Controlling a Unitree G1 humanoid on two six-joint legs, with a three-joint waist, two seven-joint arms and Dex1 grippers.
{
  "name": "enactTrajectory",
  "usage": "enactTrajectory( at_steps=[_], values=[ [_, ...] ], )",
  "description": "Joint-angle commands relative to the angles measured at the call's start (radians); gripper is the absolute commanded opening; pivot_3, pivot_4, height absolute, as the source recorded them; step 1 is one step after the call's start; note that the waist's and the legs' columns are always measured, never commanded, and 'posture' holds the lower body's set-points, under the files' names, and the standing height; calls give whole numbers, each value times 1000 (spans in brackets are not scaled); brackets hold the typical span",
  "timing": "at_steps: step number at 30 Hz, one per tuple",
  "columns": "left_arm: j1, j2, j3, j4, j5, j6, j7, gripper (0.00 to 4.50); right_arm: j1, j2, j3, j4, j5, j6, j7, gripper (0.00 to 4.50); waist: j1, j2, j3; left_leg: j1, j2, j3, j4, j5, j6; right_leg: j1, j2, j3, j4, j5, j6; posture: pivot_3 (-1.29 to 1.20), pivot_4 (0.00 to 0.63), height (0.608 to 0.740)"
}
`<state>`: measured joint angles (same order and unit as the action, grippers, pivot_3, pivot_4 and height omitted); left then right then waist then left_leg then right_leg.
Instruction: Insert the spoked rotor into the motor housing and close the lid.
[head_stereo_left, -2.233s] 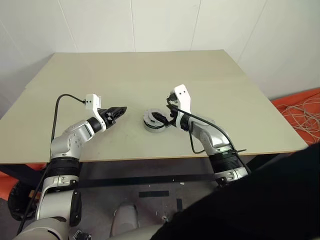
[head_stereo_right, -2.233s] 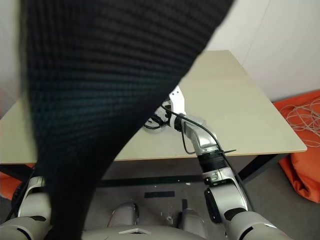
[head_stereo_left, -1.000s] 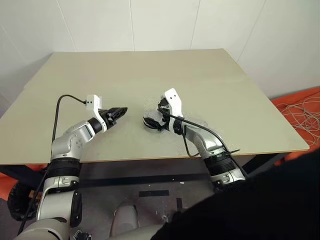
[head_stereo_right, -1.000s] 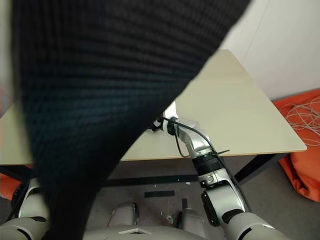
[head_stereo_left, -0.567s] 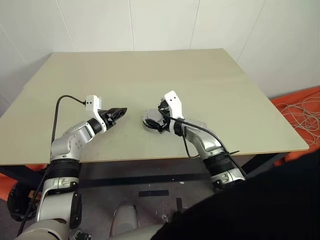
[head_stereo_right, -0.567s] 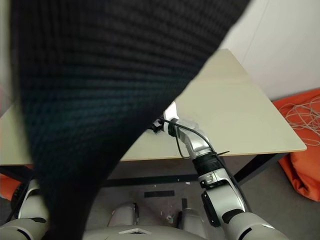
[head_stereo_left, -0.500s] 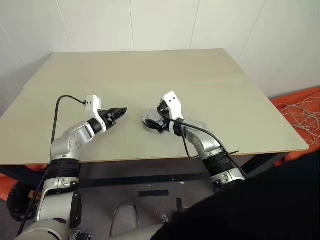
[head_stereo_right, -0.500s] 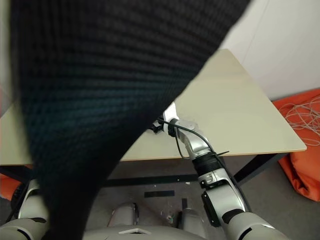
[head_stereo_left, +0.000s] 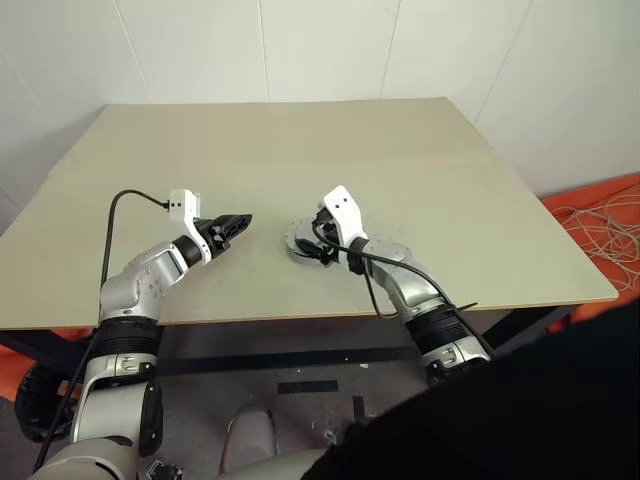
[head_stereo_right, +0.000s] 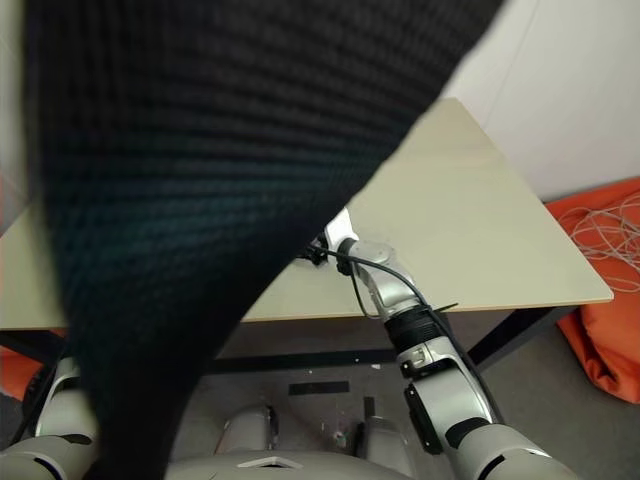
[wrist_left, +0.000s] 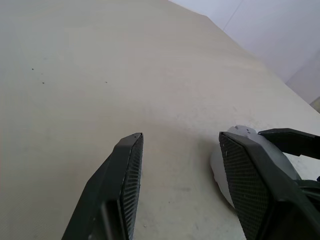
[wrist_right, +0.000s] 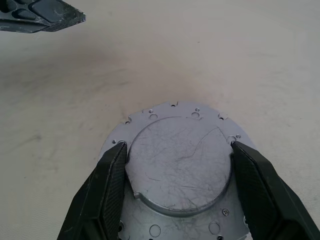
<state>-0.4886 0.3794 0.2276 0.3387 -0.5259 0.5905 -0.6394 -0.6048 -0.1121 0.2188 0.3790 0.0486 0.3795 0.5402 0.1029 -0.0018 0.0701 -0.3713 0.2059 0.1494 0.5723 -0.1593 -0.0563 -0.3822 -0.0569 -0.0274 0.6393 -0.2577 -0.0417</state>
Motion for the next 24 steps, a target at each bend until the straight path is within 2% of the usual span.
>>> enactTrajectory(
  at_steps=[1,10,24],
  values=[
    [-21,8,11,-25,-2,-18,-5,2549,-9,-27,-43,-56,32,20,20,3164,2,0,0,0,0,0,0,0,0,0,0,0,0,0,0,0,0,740],
    [-27,3,8,-19,-1,-21,-8,2549,-11,-31,-49,-74,49,50,20,3164,4,0,0,0,0,0,0,0,0,0,0,0,0,0,0,0,0,740],
    [-22,5,10,-29,-2,-18,-4,2549,5,-26,-22,58,18,-18,22,3164,3,0,0,0,0,0,0,0,0,0,0,0,0,0,0,0,0,740]
  ],
)
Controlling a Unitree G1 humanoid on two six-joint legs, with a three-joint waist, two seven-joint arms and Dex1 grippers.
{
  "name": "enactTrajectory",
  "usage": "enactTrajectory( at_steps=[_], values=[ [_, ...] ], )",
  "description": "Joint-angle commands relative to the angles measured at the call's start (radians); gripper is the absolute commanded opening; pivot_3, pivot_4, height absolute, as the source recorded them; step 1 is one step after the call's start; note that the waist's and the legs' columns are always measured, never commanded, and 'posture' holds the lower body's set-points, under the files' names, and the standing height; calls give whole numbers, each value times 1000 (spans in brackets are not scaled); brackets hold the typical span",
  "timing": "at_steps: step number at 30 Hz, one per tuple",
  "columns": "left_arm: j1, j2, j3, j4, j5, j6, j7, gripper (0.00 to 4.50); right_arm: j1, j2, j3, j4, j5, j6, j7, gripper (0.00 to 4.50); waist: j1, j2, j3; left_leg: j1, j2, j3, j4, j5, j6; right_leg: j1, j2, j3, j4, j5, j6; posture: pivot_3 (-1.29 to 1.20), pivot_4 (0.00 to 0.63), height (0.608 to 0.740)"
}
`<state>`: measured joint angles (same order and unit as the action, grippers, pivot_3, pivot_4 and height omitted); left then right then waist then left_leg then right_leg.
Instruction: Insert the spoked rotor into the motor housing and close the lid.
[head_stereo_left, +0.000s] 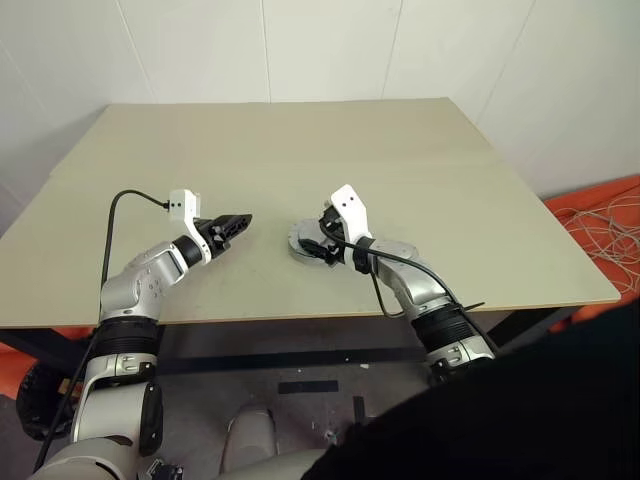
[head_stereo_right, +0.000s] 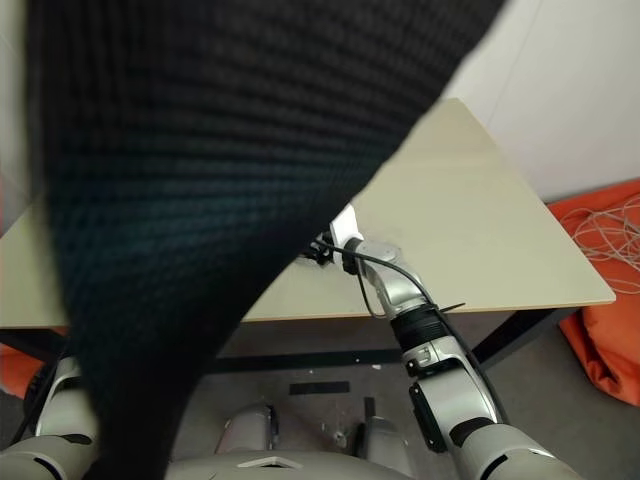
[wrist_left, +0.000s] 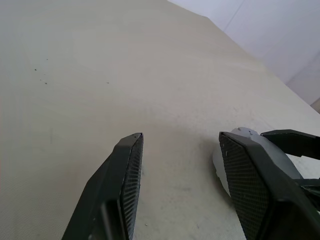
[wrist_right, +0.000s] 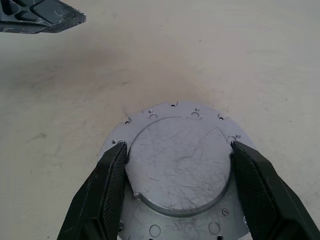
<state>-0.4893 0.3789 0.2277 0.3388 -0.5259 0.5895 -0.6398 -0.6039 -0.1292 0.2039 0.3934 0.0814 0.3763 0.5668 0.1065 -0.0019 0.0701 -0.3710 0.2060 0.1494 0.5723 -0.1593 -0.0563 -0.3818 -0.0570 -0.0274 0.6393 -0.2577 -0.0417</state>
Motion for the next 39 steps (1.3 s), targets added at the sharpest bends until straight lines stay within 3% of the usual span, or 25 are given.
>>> enactTrajectory(
  at_steps=[1,15,29,32,38,39],
  values=[
    [-21,5,10,-30,-3,-17,-4,2549,7,-11,-3,60,-22,-24,-5,3164,0,0,0,0,0,0,0,0,0,0,0,0,0,0,0,0,0,740],
    [-21,-12,4,-36,-9,-6,4,2549,21,-31,18,61,-49,-49,1,3164,0,0,0,4,0,0,0,-2,4,6,0,0,0,0,0,0,0,740],
    [-140,-257,57,3,-128,141,177,2549,23,-28,25,49,-61,-37,7,3164,2,0,0,5,0,0,0,-2,4,7,-1,0,-1,0,1,0,0,740],
    [-166,-267,61,17,-144,144,159,1979,23,-30,24,44,-60,-33,5,3164,0,0,0,4,0,0,-1,-2,4,7,0,0,-3,0,1,0,0,740],
    [-187,-278,23,88,-116,163,151,52,22,-32,17,40,-59,-29,-4,3164,1,0,0,4,0,0,-1,-3,5,8,-1,0,-5,0,1,0,0,740],
    [-186,-279,16,105,-106,164,155,17,22,-32,16,40,-59,-29,-6,3164,1,0,0,5,0,0,-1,-3,5,9,-1,0,-5,0,1,0,0,740]
  ],
)
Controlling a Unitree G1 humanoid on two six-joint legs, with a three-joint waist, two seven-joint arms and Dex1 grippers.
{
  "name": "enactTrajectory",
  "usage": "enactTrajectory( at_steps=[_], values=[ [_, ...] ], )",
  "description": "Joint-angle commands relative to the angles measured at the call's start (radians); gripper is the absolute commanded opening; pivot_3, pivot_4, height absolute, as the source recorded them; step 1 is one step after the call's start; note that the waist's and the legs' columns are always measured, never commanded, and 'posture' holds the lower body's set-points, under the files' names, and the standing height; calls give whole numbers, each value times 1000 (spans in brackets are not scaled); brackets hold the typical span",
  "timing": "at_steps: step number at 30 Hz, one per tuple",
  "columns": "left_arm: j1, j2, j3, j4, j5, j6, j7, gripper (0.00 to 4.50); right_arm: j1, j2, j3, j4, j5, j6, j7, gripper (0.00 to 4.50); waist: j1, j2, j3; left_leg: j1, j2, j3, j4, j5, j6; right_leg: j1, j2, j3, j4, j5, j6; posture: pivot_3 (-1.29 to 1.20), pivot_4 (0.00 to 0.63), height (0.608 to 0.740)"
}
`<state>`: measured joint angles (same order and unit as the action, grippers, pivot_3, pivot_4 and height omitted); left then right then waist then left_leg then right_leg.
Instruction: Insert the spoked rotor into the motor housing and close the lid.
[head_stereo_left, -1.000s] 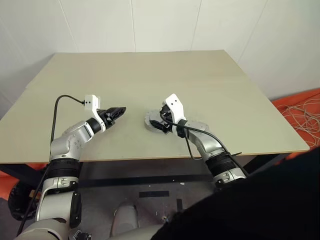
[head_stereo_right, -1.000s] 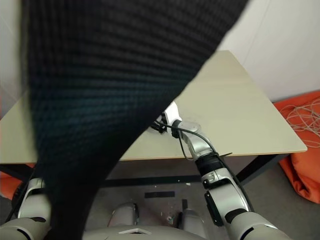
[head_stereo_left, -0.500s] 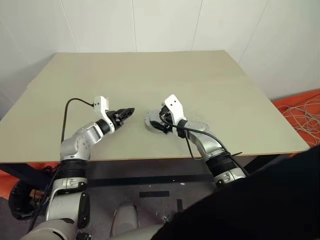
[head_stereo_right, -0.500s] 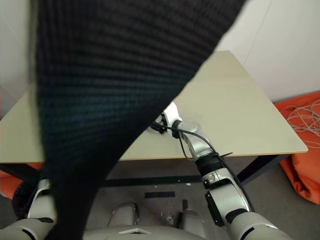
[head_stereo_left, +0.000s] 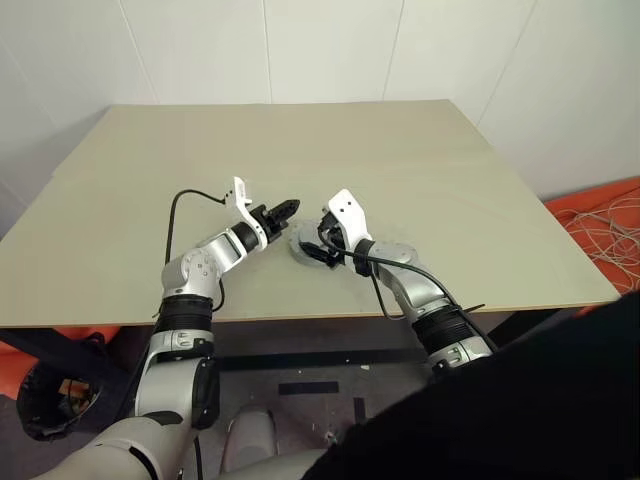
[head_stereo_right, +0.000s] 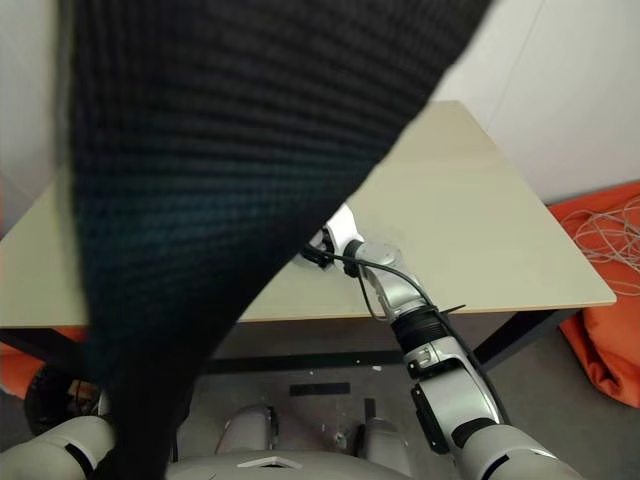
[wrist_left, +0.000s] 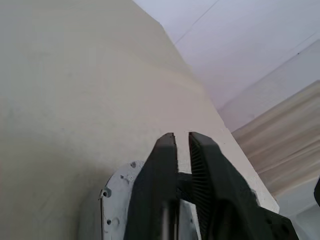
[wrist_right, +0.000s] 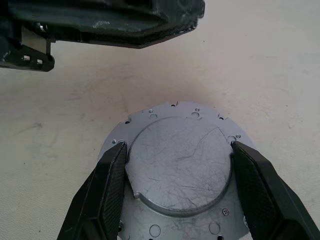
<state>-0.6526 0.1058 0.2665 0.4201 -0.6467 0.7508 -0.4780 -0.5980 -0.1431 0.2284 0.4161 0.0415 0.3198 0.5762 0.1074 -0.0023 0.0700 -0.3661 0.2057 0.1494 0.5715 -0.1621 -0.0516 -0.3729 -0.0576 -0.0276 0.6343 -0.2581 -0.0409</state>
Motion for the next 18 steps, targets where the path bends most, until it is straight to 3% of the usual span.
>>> enactTrajectory(
  at_steps=[1,8,18],
  values=[
    [-23,-8,-24,43,19,10,0,17,17,-18,-10,17,-18,27,-17,3164,0,0,0,0,0,0,0,0,0,0,0,0,0,0,0,0,0,740],
    [-23,10,-96,136,115,78,66,17,20,-17,-14,11,-17,31,-25,3164,2,1,0,4,0,0,-2,0,1,4,0,0,-3,-2,4,0,0,740],
    [-26,33,-83,141,110,159,78,17,3,-13,-24,19,-11,37,-34,3164,2,1,-1,15,-1,0,-11,-1,1,14,0,0,-13,-2,9,0,0,740]
  ],
)
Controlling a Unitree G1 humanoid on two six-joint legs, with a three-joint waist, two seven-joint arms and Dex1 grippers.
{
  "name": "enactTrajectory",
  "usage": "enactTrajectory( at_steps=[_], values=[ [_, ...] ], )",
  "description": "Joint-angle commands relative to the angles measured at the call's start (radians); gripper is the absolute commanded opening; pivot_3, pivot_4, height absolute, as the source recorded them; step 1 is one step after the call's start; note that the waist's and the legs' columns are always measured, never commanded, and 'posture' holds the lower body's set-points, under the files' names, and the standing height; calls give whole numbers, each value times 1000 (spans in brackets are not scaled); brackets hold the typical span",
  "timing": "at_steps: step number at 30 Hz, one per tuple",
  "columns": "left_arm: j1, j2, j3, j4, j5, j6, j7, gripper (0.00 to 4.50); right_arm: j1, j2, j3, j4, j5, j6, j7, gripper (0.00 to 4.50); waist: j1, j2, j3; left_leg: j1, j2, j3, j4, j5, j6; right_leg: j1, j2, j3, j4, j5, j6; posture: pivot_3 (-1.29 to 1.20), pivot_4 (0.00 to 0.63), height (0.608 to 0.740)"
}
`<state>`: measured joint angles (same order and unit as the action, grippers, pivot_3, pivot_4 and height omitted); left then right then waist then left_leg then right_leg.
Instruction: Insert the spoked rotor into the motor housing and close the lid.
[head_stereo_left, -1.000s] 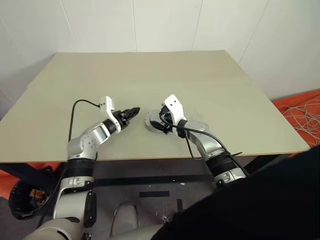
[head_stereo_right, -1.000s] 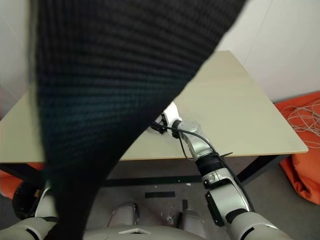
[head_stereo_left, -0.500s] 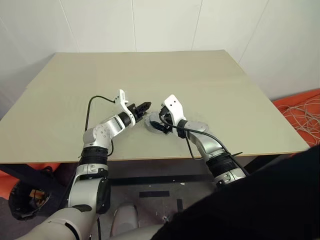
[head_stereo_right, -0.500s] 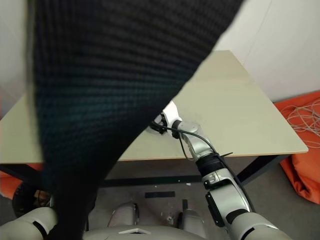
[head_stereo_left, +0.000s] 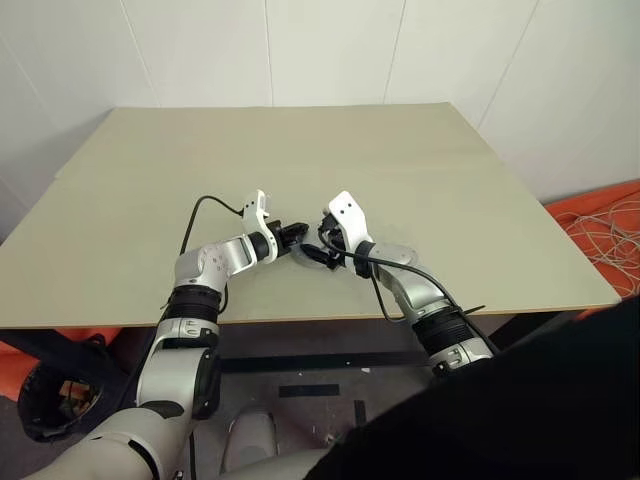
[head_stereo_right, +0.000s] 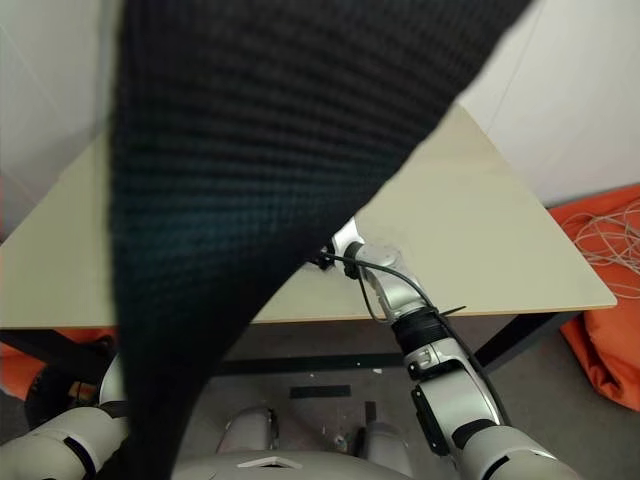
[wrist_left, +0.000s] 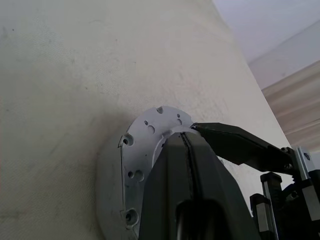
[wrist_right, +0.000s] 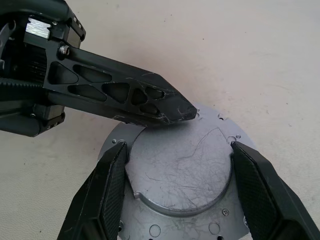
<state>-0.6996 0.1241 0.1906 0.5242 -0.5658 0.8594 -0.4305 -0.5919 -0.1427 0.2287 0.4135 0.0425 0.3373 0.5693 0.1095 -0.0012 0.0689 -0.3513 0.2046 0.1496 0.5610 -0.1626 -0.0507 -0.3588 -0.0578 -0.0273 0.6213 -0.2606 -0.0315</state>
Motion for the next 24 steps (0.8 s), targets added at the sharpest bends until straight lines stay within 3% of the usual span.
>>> enactTrajectory(
  at_steps=[1,10,24],
  values=[
    [21,17,-6,39,29,55,28,17,-5,-14,-26,21,-11,21,-28,3164,0,0,0,0,0,0,0,0,0,0,0,0,0,0,0,0,0,740],
    [3,16,1,51,0,164,6,17,-11,-16,-32,0,-9,35,-32,3164,-1,0,0,1,0,0,-2,0,0,0,0,0,-1,0,0,0,0,740],
    [-4,16,0,48,7,178,-3,17,-15,-15,-41,-23,-5,45,-37,3164,0,0,0,1,-1,0,-6,0,0,0,0,0,-5,0,0,0,0,740]
  ],
)
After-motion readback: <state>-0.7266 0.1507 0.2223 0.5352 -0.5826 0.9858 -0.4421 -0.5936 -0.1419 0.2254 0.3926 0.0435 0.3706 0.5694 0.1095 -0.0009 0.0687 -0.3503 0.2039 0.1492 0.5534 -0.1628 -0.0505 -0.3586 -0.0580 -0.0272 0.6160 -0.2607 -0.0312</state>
